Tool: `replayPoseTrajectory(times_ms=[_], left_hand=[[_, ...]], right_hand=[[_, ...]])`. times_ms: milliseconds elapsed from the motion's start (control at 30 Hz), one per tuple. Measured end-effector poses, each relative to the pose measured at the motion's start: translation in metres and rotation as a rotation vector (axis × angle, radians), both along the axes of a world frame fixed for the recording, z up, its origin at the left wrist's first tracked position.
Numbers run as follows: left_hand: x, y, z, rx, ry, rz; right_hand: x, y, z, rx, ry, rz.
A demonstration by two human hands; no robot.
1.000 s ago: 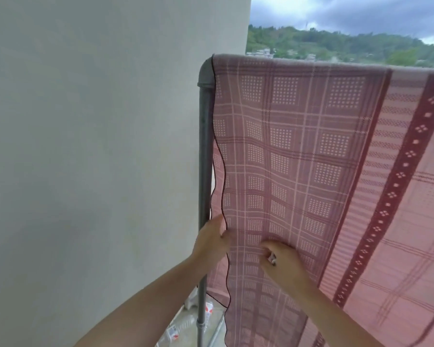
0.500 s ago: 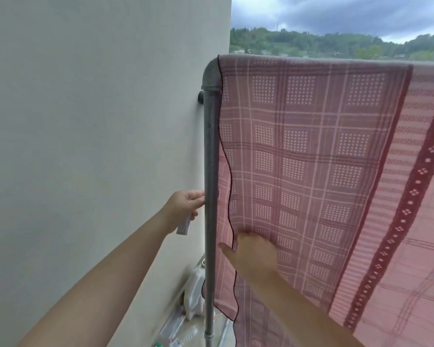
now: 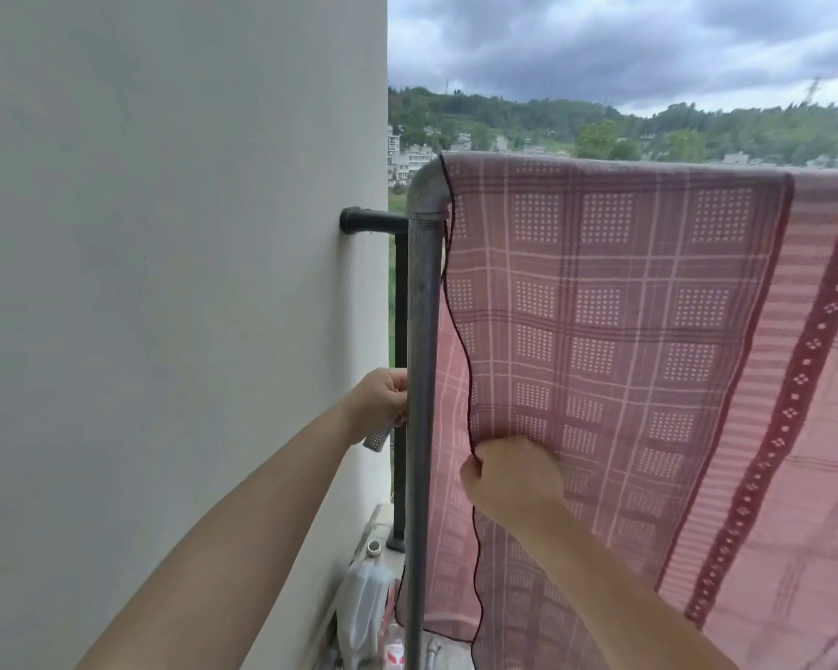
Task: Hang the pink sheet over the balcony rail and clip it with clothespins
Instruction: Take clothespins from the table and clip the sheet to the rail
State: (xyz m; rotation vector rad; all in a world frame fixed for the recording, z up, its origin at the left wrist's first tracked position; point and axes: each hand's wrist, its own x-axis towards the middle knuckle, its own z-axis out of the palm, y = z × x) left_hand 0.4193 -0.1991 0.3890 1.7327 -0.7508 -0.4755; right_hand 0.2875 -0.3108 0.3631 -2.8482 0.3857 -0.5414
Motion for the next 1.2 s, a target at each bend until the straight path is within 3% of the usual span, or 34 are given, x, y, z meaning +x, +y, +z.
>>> replayPoseTrajectory(times_ms=[200,333,500,567,800,1033,1200], left_hand=[[0.003,0.05,-0.019,-0.129,-0.219,0.28],[-0.021,0.073,-0.022,-0.077,-0.292,0.305],[-0.034,0.072,-0.021,-0.114,-0.24,0.277],[-0.029,0.068,-0.021,-0.086,-0.234,0.283],[-0.028,0.052,-0.023,-0.012,-0.212,0.203],[-0.04,0.042,-0.027,-0.061,-0.249,0.225],[-0.061,0.032,-0.033,0.028,-0.477,0.397]], right_hand=[[0.006,0.03,-0.017,-0.064,-0.138,0.285],[0.03,0.056,-0.015,-0.091,-0.164,0.315],[0.04,0.059,-0.014,-0.128,-0.134,0.233],[0.037,0.057,-0.023,-0.13,-0.207,0.178],[0.027,0.026,-0.044,-0.049,-0.443,0.277],[0.013,0.013,-0.064,0.132,-0.467,0.424],[0.009,0.002,-0.069,0.313,-0.346,0.552]])
